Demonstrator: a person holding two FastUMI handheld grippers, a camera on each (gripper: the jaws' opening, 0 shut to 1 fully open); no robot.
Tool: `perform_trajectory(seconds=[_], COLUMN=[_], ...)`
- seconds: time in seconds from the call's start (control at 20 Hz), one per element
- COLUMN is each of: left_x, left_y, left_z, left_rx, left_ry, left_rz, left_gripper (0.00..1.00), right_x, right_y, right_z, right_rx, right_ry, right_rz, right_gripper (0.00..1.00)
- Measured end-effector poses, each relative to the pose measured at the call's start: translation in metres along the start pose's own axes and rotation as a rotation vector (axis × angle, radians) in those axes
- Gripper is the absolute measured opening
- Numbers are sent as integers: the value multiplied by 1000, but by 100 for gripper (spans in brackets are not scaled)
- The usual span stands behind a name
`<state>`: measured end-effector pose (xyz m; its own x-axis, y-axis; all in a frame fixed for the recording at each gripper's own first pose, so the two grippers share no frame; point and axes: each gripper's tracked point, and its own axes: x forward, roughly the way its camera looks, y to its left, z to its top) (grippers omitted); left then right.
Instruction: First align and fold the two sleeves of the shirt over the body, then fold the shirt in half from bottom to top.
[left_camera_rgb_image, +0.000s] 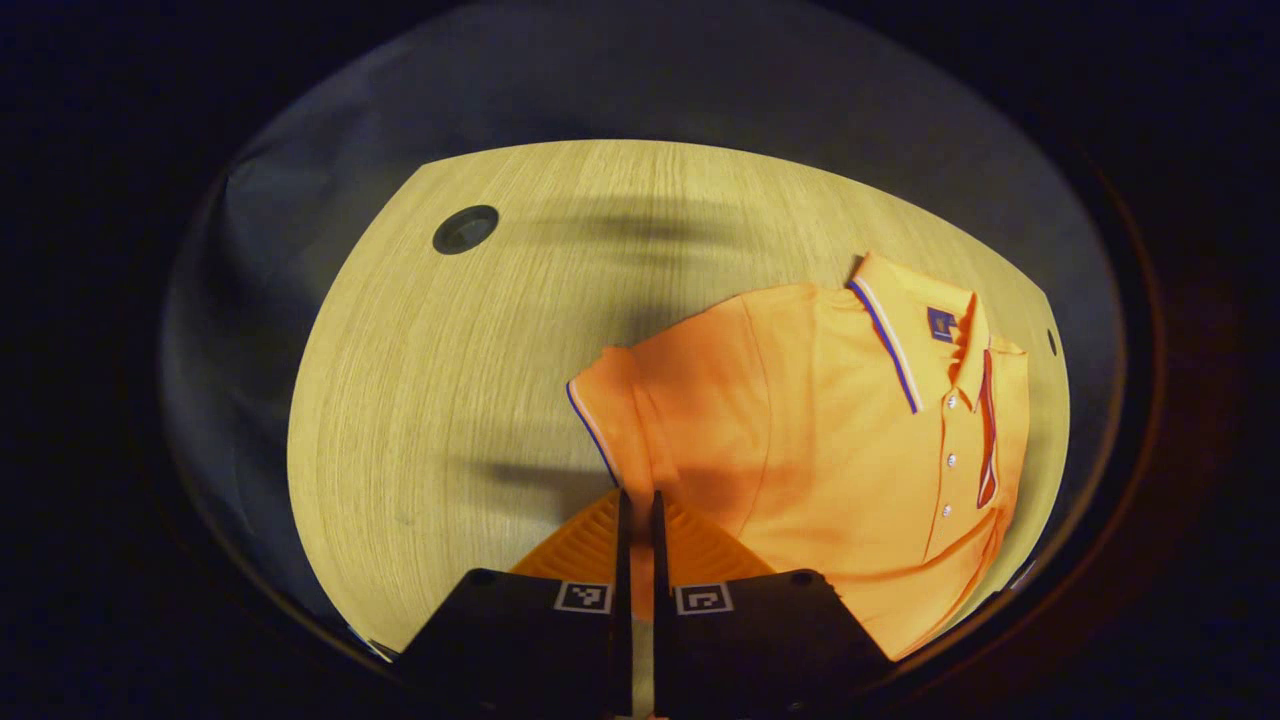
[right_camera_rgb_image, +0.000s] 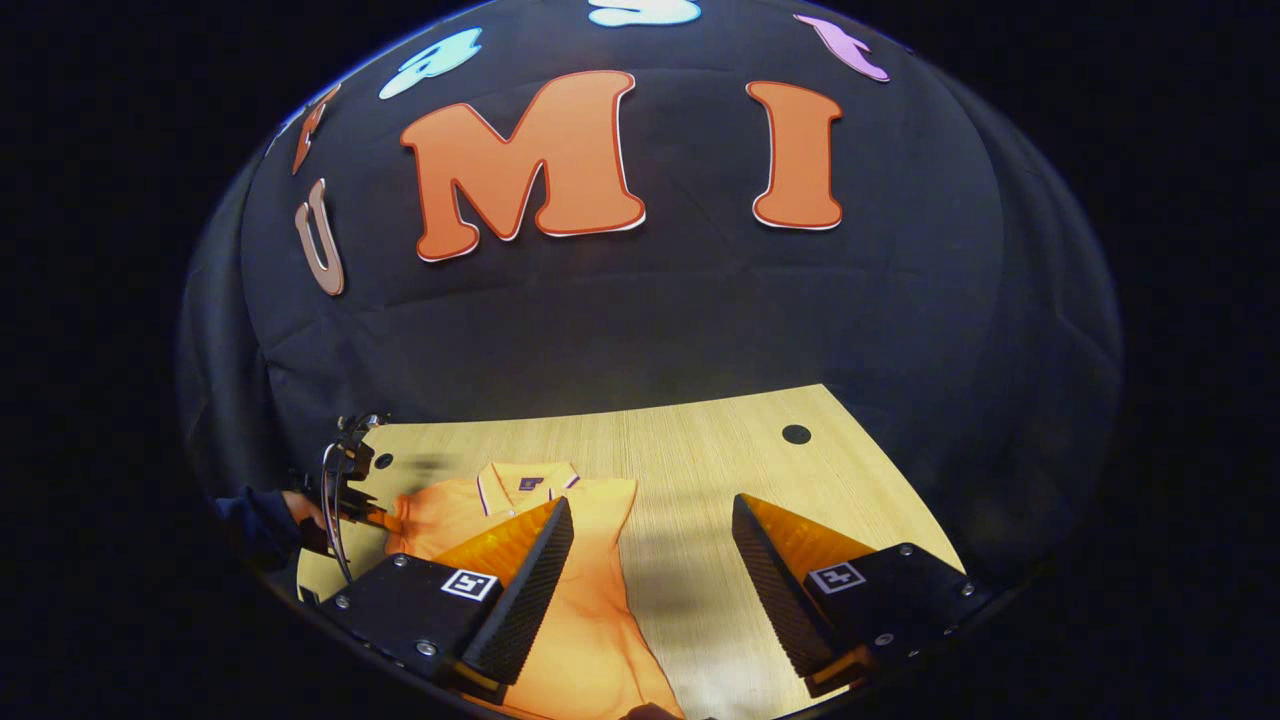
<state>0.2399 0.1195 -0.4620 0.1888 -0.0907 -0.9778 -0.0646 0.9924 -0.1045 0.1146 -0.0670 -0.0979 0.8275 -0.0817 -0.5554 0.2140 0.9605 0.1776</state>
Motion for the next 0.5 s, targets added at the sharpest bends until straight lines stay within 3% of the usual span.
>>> perform_trajectory(seconds=[0.25, 0.5], left_x=[-48, -86], left_y=[-28, -97], left_z=[26, 41], left_rx=[97, 230], left_ry=[-124, -204], left_rz=[2, -54], left_gripper=[8, 8], right_x=[-3, -6], right_y=[-11, -8], right_z=[3, 5], right_rx=[-5, -11], right_ry=[-18, -24], right_rz=[13, 48], right_gripper=[97, 97])
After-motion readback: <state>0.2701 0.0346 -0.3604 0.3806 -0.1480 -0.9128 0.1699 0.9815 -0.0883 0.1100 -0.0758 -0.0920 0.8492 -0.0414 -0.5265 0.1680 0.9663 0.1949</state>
